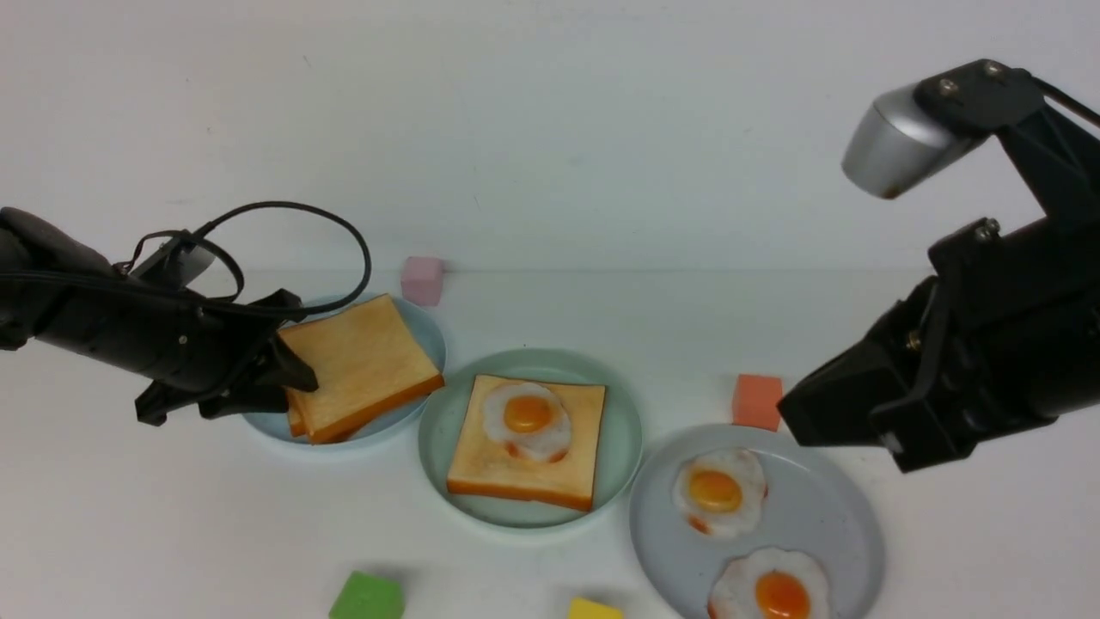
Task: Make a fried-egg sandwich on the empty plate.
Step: Use the left arm to grab a slice of bread, then use the left arm to place a slice of bread on the fried egg in the middle
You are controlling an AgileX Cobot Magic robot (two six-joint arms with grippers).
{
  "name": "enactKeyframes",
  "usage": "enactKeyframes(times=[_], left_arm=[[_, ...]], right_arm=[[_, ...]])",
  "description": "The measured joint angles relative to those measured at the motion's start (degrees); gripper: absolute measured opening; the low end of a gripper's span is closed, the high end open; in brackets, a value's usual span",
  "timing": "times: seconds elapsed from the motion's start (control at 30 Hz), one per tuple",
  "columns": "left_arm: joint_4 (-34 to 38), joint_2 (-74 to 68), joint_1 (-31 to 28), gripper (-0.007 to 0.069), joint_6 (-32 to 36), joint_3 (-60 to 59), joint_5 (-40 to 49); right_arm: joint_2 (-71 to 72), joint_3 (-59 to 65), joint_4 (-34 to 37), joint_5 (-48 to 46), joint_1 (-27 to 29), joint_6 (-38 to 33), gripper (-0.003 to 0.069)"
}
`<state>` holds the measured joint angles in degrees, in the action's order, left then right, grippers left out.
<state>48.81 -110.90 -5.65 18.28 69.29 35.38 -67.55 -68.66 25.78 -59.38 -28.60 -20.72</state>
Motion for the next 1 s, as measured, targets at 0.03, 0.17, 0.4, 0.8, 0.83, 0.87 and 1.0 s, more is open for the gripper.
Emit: enactKeyframes(times=[0.03, 0.17, 0.4, 0.8, 0.83, 0.87, 1.0], left_arm=[[0.09, 0.0, 0.0, 0.021, 0.2, 0.0, 0.0], [0.06, 0.0, 0.0, 0.0162, 0.37, 0.04, -0.03], [-0.96, 0.0, 0.0, 0.0025, 0.42, 0.24, 0.4], [4.77, 8.02, 2.05, 0.0007, 15.75, 0.32, 9.86], [6.19, 8.5, 3.34, 0.0007, 18.08, 0.32, 11.51], [7.22, 8.56, 4.69, 0.0007, 19.87, 0.32, 12.56], [7.4, 7.61, 10.4, 0.0007, 22.32, 0.36, 12.77]], right_arm=[[0.0, 0.0, 0.0, 0.0, 0.0, 0.0, 0.0169], [0.0, 0.0, 0.0, 0.0, 0.0, 0.0, 0.0176], [0.02, 0.0, 0.61, 0.0, 0.0, 0.0, 0.0185], [0.08, 0.0, 0.67, -0.36, 0.0, 1.98, 0.0225], [0.08, 0.0, 0.67, -0.42, 0.0, 2.13, 0.0228], [0.08, 0.0, 0.67, -0.42, 0.0, 2.19, 0.0231], [0.08, 0.0, 0.67, -0.88, 0.0, 2.38, 0.0237]])
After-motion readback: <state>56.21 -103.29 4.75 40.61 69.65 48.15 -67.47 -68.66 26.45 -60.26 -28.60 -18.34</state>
